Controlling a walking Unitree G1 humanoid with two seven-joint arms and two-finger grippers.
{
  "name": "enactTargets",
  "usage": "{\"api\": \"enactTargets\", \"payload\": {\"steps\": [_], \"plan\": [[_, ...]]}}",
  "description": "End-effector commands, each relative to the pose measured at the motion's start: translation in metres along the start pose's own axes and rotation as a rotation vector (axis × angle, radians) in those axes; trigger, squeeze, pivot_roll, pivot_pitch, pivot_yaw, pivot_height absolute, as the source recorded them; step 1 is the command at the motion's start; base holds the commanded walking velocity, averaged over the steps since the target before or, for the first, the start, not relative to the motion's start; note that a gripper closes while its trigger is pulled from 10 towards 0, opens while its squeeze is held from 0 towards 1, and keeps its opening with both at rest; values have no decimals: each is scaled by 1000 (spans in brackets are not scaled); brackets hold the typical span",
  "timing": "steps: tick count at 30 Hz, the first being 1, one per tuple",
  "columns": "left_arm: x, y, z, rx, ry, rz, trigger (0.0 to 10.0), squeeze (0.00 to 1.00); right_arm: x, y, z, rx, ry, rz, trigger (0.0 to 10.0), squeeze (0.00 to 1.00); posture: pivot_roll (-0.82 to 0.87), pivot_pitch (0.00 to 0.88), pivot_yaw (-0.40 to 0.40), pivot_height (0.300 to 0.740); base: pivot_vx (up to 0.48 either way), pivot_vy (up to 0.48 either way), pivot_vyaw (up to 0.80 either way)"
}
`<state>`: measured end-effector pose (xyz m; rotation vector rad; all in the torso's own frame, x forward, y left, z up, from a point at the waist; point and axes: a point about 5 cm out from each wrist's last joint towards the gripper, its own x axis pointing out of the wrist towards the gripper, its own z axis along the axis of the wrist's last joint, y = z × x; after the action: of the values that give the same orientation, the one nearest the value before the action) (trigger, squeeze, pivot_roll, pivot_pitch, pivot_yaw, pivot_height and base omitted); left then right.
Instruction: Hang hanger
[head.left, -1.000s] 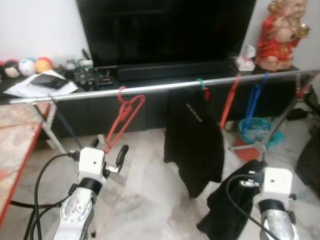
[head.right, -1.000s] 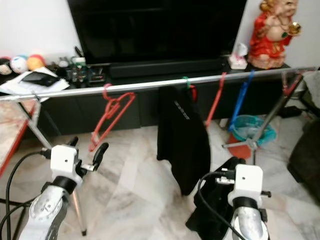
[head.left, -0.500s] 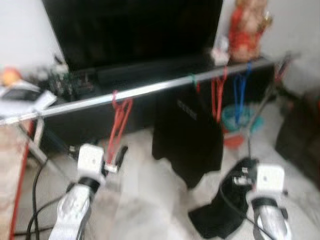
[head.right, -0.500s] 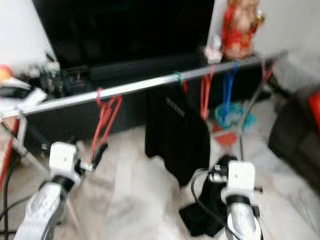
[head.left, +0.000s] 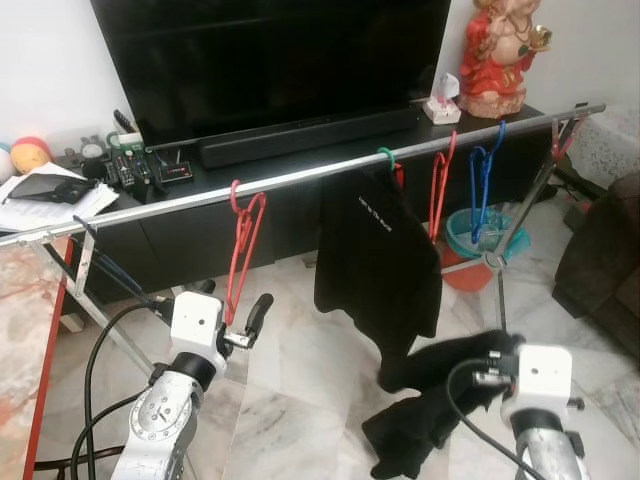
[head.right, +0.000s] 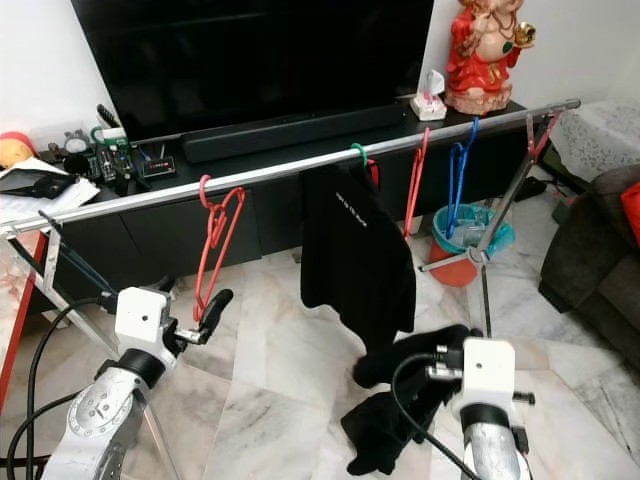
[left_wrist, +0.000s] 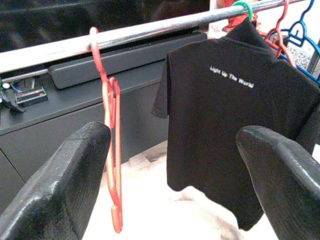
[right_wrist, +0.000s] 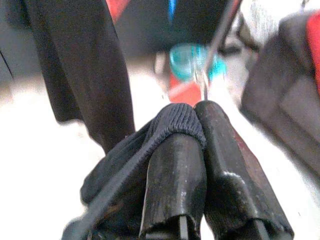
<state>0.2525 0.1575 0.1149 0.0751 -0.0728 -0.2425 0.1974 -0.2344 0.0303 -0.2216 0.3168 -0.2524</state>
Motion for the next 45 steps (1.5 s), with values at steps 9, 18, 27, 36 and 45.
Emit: {"api": "enactTargets", "payload": {"steps": [9, 18, 27, 36, 45], "plan": [[4, 1, 6, -4, -13, -1, 10000, 0, 3, -5, -59, -30, 249, -90, 10000, 0, 53, 0, 20, 732, 0, 0, 0], [8, 2, 8, -3, -19, 6, 10000, 0, 6, 14, -95, -39, 455, -9, 10000, 0, 64, 0, 30, 732, 0, 0, 0], [11, 5, 10, -7, -19, 24, 10000, 0, -6, 35, -115, -65, 572, 153, 10000, 0, 63, 0, 34, 732, 175, 0, 0], [9, 7, 10, -7, -18, 31, 10000, 0, -16, 29, -127, -27, 623, 111, 10000, 0, 70, 0, 29, 732, 271, 0, 0], [9, 6, 8, -18, -11, 39, 10000, 0, -28, 27, -137, -71, 661, 120, 10000, 0, 76, 0, 25, 732, 295, 0, 0]]}}
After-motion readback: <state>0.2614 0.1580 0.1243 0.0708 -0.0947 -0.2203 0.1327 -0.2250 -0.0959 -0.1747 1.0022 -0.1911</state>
